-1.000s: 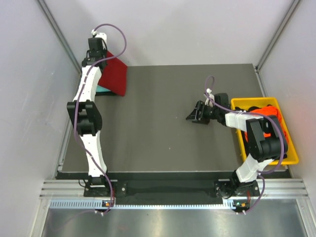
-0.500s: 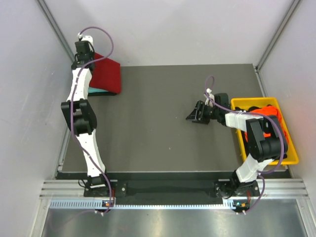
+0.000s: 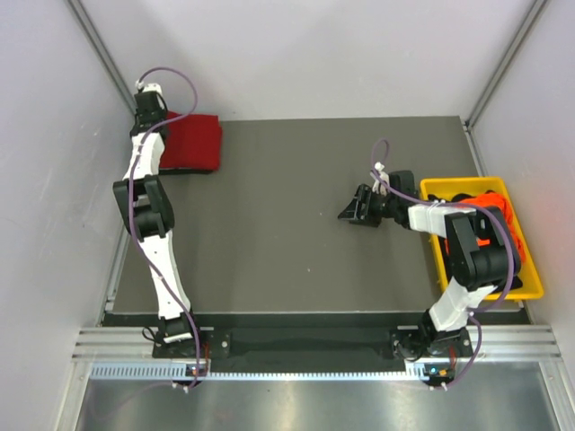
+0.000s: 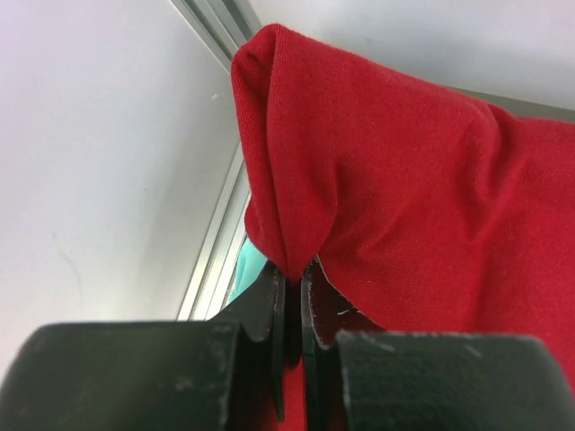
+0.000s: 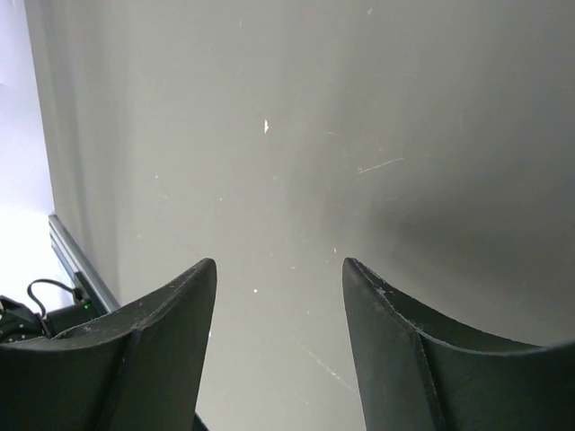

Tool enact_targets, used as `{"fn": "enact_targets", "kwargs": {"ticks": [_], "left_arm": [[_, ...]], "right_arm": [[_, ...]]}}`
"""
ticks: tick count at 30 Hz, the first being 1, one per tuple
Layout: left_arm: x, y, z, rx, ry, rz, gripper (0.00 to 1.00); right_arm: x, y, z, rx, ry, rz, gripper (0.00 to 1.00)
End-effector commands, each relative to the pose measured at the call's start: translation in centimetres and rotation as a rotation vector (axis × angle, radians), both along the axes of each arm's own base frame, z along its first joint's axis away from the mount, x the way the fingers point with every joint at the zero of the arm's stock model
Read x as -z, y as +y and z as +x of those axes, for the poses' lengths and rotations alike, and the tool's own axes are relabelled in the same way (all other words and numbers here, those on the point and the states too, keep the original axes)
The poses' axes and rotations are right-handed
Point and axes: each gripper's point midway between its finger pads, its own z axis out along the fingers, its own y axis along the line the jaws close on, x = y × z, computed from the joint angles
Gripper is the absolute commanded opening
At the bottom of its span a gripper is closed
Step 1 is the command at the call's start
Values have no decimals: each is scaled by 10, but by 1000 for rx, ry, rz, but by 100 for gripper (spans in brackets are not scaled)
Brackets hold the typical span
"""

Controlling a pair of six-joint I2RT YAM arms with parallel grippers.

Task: Fold and stack the t-shirts
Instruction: Neatly place the folded tshirt to the corner

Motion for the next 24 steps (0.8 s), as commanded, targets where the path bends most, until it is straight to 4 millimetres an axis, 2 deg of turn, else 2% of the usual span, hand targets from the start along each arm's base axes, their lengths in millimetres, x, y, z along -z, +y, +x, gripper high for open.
{"fn": "enact_targets", "kwargs": {"ticks": [1, 3, 5, 7, 8, 10, 13, 14, 16, 17, 20, 22, 24], "left_arm": [[-41, 20, 15, -36, -145, 40, 6], [-36, 20, 17, -29, -143, 40, 9], [-27, 17, 18, -16, -130, 30, 37], [-23, 23, 13, -53, -107, 46, 48], [-27, 25, 10, -69, -109, 52, 53], [-29, 28, 4, -100, -99, 64, 56], [-45, 31, -2, -135, -120, 63, 57], [-53, 29, -3, -130, -136, 57, 57], [-52, 21, -4, -115, -139, 24, 56], [-57, 14, -5, -98, -150, 5, 55], [-53, -12, -5, -17, -136, -78, 49], [-53, -40, -3, 65, -138, -186, 47], [-50, -78, -5, 175, -108, -280, 47]], "right_arm": [[-20, 4, 16, -13, -90, 23, 59], [-23, 4, 16, -16, -96, 24, 59], [-25, 5, 17, -16, -101, 25, 59], [-25, 5, 17, -17, -97, 28, 60], [-26, 5, 17, -17, -98, 31, 60], [-27, 5, 17, -18, -98, 32, 60], [-27, 7, 16, -22, -97, 36, 60], [-28, 7, 17, -21, -100, 38, 60], [-30, 6, 17, -21, -103, 41, 60], [-30, 7, 17, -23, -103, 41, 60], [-32, 6, 18, -21, -109, 43, 60], [-31, 7, 17, -22, -105, 44, 60], [-32, 7, 17, -24, -107, 43, 60]]}}
